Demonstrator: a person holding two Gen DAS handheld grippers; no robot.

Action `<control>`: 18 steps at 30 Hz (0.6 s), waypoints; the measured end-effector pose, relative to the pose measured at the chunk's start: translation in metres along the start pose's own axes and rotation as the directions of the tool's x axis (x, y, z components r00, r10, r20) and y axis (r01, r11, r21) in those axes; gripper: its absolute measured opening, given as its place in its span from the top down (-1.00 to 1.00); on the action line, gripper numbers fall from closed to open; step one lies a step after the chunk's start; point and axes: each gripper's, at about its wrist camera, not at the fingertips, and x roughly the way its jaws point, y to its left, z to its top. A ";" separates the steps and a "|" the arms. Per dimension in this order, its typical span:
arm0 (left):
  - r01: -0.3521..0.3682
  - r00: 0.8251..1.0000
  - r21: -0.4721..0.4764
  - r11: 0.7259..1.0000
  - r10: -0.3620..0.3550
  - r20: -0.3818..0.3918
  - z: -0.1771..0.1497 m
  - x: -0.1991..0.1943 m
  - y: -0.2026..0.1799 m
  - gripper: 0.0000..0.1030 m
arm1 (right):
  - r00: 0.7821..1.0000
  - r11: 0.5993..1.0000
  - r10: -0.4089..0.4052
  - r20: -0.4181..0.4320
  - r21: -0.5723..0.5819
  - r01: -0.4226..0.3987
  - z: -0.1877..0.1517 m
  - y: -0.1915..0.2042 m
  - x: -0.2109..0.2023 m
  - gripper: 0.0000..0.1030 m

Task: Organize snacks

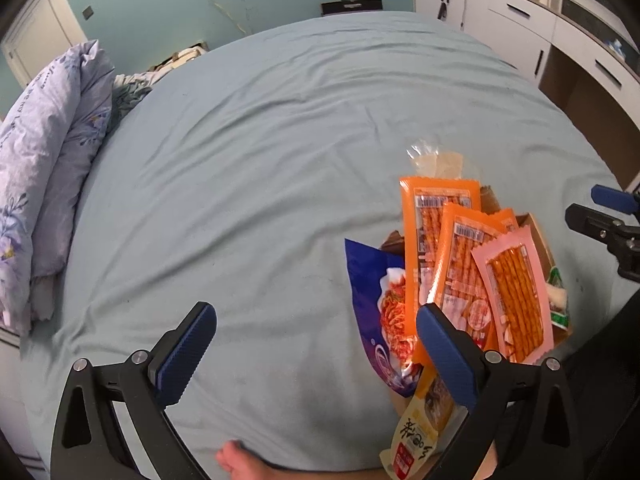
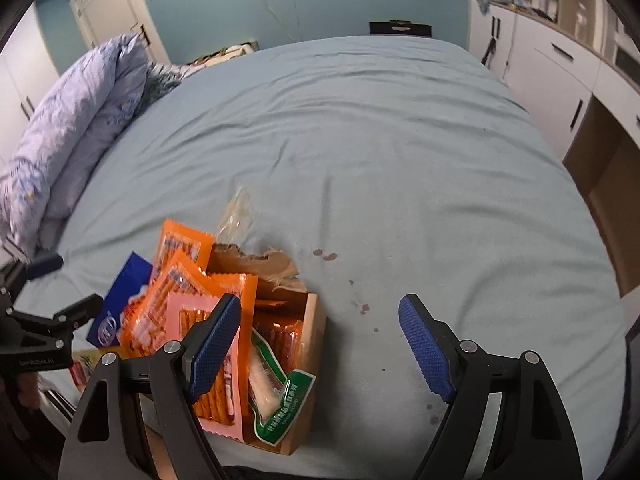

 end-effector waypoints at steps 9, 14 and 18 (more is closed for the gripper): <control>-0.017 1.000 -0.010 1.000 0.017 -0.003 0.000 0.000 0.002 -0.98 | 0.999 0.991 -0.050 0.017 -0.123 0.052 -0.001 0.023 0.003 -0.57; -0.025 1.000 -0.006 1.000 0.025 -0.001 0.001 0.000 0.002 -0.98 | 0.998 0.990 -0.054 0.017 -0.130 0.055 0.000 0.021 0.005 -0.57; -0.031 1.000 -0.004 1.000 0.031 0.002 0.001 0.000 0.001 -0.98 | 0.999 0.991 -0.049 0.016 -0.127 0.051 0.000 0.020 0.005 -0.57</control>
